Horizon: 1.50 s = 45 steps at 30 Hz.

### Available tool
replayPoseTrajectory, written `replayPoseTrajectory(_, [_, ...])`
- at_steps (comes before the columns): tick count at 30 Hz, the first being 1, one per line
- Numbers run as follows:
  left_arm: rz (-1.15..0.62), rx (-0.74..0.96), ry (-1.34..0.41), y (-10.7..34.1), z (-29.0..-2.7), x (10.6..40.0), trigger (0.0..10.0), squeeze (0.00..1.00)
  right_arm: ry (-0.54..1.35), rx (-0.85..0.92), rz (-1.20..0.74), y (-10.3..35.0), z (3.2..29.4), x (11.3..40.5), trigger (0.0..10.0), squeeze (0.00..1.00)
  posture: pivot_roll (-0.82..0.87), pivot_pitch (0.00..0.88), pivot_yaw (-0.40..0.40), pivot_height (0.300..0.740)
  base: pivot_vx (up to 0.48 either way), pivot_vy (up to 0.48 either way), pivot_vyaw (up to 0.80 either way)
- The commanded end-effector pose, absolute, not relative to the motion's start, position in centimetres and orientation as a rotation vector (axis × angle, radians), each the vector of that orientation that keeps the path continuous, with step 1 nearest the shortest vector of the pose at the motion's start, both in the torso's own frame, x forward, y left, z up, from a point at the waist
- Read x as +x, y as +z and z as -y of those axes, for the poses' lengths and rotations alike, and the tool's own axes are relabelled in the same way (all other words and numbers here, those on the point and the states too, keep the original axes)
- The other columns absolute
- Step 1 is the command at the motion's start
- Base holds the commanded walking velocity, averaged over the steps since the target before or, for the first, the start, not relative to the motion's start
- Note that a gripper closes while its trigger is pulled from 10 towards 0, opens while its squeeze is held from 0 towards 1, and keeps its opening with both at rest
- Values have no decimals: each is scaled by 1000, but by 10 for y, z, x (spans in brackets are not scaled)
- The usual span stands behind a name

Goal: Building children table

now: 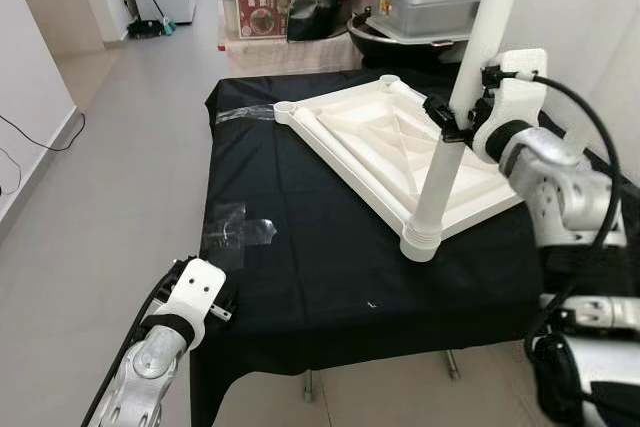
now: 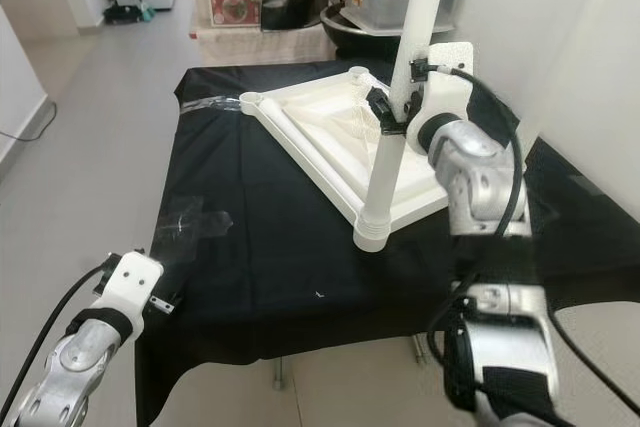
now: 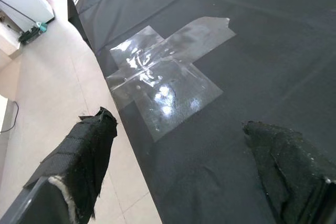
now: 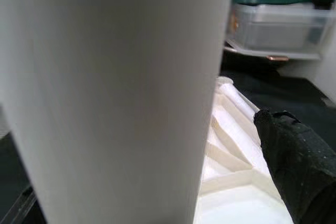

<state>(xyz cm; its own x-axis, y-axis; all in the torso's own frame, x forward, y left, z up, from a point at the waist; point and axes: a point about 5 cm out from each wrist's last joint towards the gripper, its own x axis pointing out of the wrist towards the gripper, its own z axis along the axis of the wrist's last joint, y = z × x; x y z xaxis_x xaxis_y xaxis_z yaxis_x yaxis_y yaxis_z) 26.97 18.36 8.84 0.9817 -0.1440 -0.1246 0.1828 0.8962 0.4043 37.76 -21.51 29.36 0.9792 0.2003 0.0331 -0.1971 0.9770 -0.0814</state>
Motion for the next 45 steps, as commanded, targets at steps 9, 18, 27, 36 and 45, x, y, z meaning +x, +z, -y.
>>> replayPoseTrajectory(9, [-97, 431, -172, 85, -182, 268, 10000, 0, 552, -177, -64, 281, 216, 383, 3608, 0, 50, 0, -40, 740, 0, 0, 0])
replayPoseTrajectory(18, [-96, 435, -171, 86, -182, 269, 10000, 0, 539, -172, -74, 270, 231, 390, 0, 0, 59, 0, -41, 740, 0, 0, 0])
replayPoseTrajectory(27, [-97, 440, -174, 86, -183, 268, 10000, 0, 431, -101, -90, 255, 242, 393, 0, 0, 61, 0, -41, 740, 0, 0, 0])
replayPoseTrajectory(36, [-105, 433, -167, 84, -184, 266, 10000, 0, -280, 187, -151, 228, 226, 398, 0, 0, 65, 0, -42, 740, 0, 0, 0])
replayPoseTrajectory(45, [-100, 414, -160, 84, -179, 267, 10000, 0, -351, 322, -139, 241, 140, 393, 1333, 0, 57, 0, -55, 740, 0, 0, 0])
